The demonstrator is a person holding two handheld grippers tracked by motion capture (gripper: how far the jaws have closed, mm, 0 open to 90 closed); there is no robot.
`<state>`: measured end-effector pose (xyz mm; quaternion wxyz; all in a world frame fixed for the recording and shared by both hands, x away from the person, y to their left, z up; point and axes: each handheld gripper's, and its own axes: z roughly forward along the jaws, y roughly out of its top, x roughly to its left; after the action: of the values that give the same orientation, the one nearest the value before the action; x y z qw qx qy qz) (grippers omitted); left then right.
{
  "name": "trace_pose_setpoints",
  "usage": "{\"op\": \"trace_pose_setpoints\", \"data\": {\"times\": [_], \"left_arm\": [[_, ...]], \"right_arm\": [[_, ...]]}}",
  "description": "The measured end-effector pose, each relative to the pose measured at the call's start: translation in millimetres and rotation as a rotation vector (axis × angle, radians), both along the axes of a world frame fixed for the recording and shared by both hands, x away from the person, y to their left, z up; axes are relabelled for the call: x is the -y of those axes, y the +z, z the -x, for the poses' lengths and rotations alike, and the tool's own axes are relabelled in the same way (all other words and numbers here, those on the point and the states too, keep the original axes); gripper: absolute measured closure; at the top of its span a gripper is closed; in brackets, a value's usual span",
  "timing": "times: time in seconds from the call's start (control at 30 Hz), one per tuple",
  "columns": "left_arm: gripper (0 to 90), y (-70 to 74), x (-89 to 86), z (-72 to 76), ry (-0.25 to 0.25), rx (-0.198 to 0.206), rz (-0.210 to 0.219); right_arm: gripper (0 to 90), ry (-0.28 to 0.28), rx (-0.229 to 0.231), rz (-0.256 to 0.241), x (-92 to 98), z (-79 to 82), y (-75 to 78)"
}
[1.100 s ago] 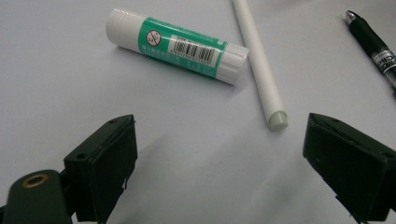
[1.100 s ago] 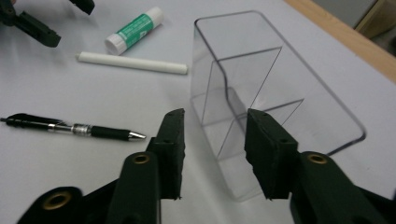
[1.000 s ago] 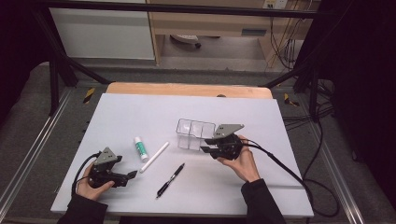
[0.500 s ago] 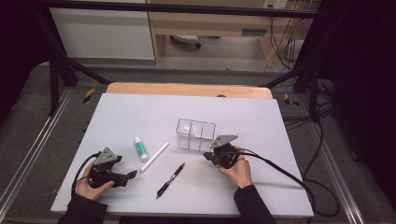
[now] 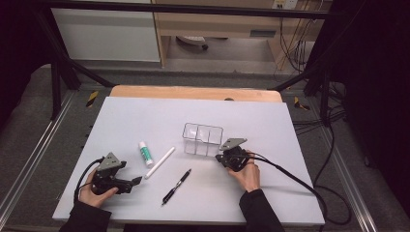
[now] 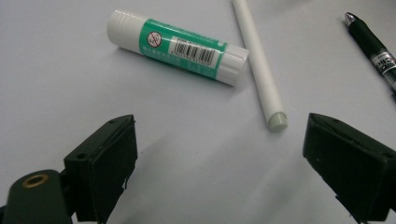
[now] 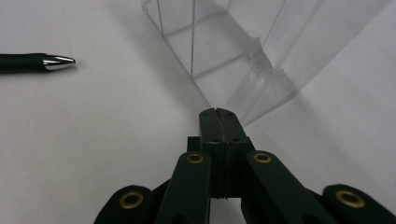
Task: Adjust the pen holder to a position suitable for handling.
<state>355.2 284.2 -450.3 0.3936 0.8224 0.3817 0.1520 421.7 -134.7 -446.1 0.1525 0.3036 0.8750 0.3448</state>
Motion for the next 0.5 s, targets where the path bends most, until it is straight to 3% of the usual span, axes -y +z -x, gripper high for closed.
{"op": "trace_pose_setpoints", "data": {"times": [0.5], "left_arm": [[9.9, 0.5, -0.1, 0.2, 0.001, 0.000, 0.000]], "right_arm": [[89.6, -0.045, 0.009, 0.008, 3.6, -11.5, 0.0]]}}
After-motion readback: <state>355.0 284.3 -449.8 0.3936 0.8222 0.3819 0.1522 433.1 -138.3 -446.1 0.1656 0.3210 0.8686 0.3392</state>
